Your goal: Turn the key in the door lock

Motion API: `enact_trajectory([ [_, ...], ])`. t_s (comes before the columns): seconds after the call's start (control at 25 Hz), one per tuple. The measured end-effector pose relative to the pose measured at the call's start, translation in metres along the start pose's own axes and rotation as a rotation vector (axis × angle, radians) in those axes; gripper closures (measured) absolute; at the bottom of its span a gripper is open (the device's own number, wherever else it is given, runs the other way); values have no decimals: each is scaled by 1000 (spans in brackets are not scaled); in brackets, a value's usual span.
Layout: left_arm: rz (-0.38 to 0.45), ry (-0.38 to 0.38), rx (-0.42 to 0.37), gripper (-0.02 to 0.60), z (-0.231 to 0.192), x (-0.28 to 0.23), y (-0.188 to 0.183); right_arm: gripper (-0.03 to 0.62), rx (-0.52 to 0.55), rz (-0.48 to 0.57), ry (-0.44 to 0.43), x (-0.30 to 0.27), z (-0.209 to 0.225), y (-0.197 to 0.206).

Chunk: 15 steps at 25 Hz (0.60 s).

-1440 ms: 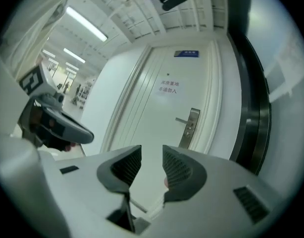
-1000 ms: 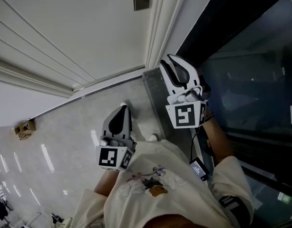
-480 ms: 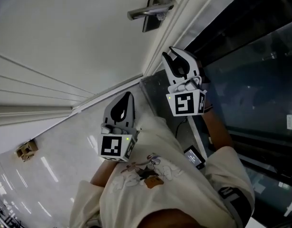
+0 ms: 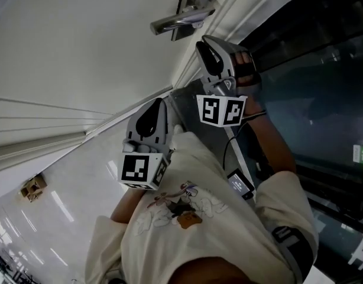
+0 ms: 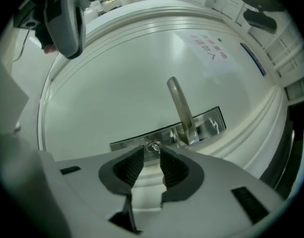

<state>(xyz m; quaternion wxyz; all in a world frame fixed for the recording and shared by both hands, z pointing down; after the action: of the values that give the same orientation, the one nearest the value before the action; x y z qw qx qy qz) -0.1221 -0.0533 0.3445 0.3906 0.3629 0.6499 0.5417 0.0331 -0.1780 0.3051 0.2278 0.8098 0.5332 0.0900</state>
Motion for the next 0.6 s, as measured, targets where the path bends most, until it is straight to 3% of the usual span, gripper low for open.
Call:
enact_trajectory([
  [0.4, 8, -12, -8, 575, 5, -35, -5, 467, 356, 71, 98, -24, -1, 4],
  [0.6, 12, 8, -43, 575, 8, -50, -11, 473, 539, 25, 101, -33, -4, 8],
])
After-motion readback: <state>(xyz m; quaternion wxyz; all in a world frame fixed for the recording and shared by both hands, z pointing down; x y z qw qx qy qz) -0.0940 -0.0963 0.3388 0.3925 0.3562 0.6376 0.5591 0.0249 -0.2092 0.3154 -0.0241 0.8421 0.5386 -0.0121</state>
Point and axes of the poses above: the fingertips, and each gripper's own axes: x backward along the fingers, z to its right, y out of its underside, the point moved 9 cm from there along x, backward along the fingers, and after that the axes turned 11 degrees about -x, right-handed, at the moved point
